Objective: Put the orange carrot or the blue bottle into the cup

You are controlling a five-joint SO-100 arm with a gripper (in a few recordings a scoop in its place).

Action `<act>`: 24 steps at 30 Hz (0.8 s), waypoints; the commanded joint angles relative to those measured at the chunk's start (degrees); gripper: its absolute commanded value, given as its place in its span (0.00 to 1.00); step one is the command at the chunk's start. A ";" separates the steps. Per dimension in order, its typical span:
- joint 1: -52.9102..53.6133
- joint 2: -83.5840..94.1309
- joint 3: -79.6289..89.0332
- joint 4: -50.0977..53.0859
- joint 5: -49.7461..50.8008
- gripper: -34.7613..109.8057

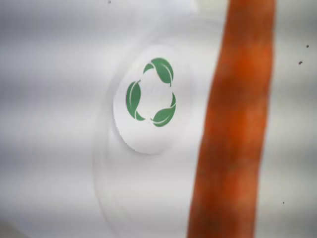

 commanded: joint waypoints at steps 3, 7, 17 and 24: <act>1.32 1.58 -4.39 -5.19 -0.62 0.32; 1.32 1.58 -4.13 -5.27 -0.44 0.32; 1.32 1.41 -4.04 -5.27 -0.44 0.32; 1.23 1.41 -4.04 -5.27 -0.35 0.35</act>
